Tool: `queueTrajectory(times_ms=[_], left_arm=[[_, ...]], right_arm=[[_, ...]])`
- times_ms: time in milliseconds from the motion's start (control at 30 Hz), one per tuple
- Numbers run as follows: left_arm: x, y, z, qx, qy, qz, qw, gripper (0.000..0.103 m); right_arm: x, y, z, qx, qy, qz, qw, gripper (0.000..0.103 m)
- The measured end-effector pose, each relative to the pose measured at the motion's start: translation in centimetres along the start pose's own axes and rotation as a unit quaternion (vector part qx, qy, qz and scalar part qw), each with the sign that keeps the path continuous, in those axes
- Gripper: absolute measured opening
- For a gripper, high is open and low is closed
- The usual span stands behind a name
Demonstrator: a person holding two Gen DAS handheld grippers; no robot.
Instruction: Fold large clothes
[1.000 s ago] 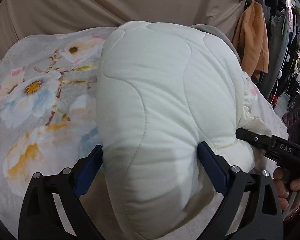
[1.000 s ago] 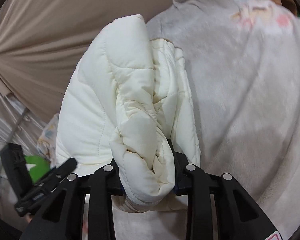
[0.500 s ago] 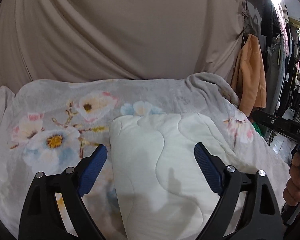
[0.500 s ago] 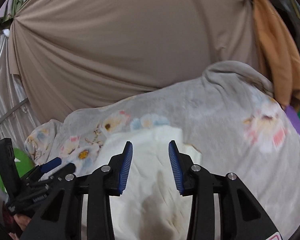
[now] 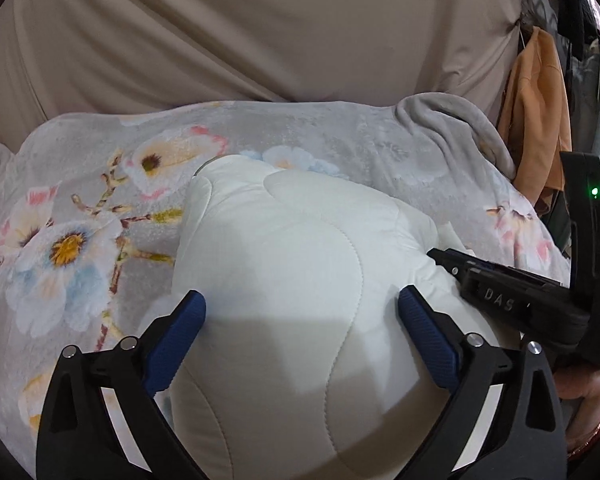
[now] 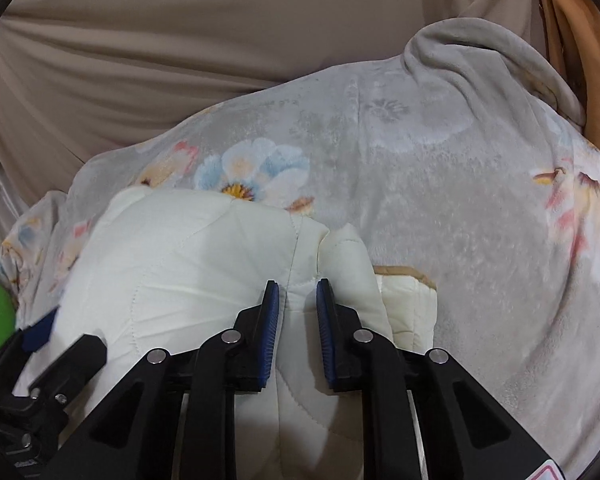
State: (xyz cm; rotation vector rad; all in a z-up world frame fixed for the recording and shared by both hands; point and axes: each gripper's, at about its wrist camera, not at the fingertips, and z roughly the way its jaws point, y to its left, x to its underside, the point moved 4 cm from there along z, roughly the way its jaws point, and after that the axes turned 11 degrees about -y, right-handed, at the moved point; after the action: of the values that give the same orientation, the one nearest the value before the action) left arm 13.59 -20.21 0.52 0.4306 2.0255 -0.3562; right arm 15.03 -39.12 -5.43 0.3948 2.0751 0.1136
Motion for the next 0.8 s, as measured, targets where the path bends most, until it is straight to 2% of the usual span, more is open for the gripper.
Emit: queueTrajectory(times_ms=[133, 467, 667, 800], left_arm=[[1.6, -1.0, 0.3, -0.030, -0.038, 0.040, 0.9980, 0.098], [2.5, -1.0, 1.5, -0.042, -0.041, 0.049, 0.9970, 0.098], [2.2, -1.1, 1.5, -0.052, -0.027, 0.050, 0.9970, 0.098], [1.6, -0.3, 0.4, -0.049, 0.003, 0.028, 0.9984, 0.098]], right_arm=[[1.2, 0.0, 0.3, 0.002, -0.018, -0.003, 1.000, 0.015], [1.6, 0.2, 0.7, 0.015, -0.023, -0.007, 1.000, 0.015], [1.3, 0.6, 0.8, 0.029, -0.013, -0.021, 0.999, 0.015], [0.4, 0.5, -0.9, 0.030, -0.007, -0.002, 1.000, 0.018]])
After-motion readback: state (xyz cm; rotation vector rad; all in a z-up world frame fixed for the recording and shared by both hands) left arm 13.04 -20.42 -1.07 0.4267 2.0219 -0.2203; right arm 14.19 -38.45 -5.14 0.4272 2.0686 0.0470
